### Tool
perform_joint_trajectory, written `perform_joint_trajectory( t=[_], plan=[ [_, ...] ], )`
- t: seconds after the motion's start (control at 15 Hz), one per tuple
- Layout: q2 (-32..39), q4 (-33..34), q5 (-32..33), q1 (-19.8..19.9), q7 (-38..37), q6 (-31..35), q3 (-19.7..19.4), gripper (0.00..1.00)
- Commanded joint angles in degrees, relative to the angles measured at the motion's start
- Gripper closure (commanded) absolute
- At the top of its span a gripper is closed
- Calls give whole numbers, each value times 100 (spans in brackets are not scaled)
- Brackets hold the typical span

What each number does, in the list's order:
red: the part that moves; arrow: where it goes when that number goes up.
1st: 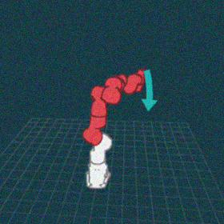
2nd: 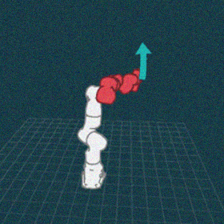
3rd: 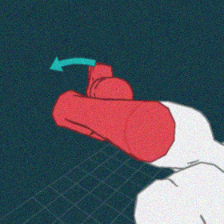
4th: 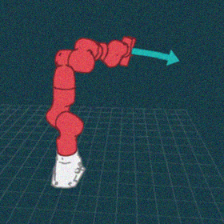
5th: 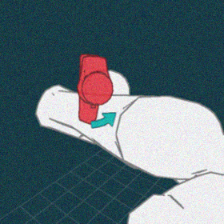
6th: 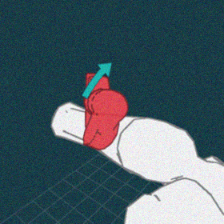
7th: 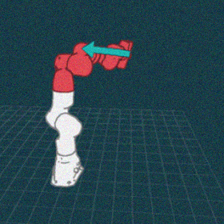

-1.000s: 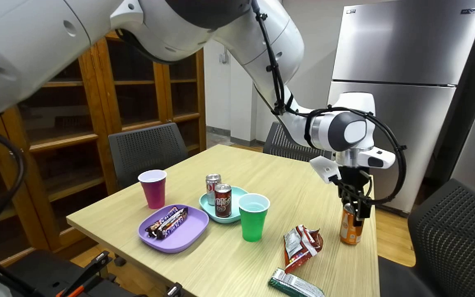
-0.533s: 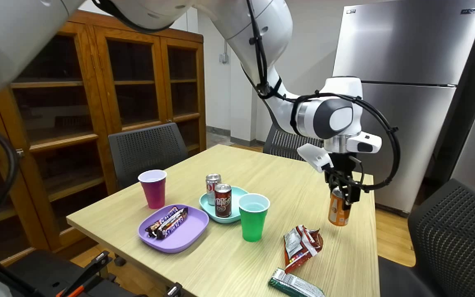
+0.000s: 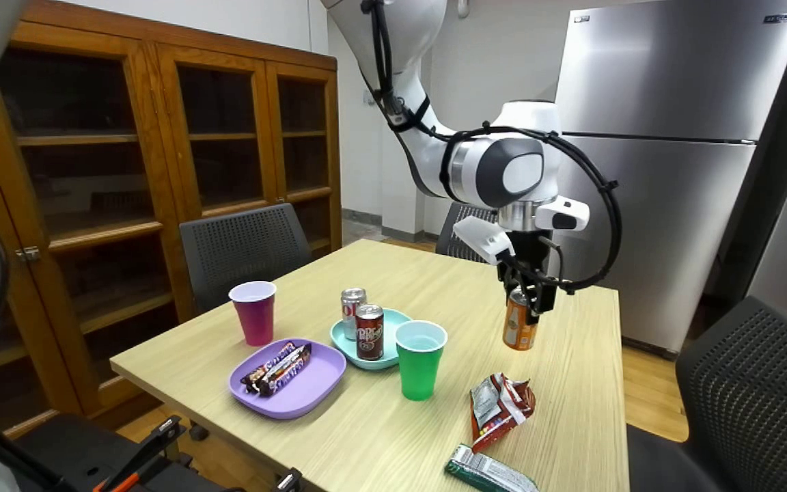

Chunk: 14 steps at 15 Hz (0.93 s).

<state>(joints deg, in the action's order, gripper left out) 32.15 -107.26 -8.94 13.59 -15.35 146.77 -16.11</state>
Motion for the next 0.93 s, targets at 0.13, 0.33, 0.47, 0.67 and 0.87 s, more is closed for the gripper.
perform_joint_trajectory(
  t=[0.13, 0.33, 0.47, 0.67, 0.87],
  plan=[
    [-766, -962, 212, -329, 4, 244, 87, 61],
    [-879, -1144, 307, -550, -59, 270, 104, 61],
    [-910, -1221, 383, -673, -88, 285, 109, 61],
    [-913, -1287, 566, -885, -188, 375, 84, 61],
    [-876, -1284, 696, -1047, -284, 437, 88, 61]
  ],
)
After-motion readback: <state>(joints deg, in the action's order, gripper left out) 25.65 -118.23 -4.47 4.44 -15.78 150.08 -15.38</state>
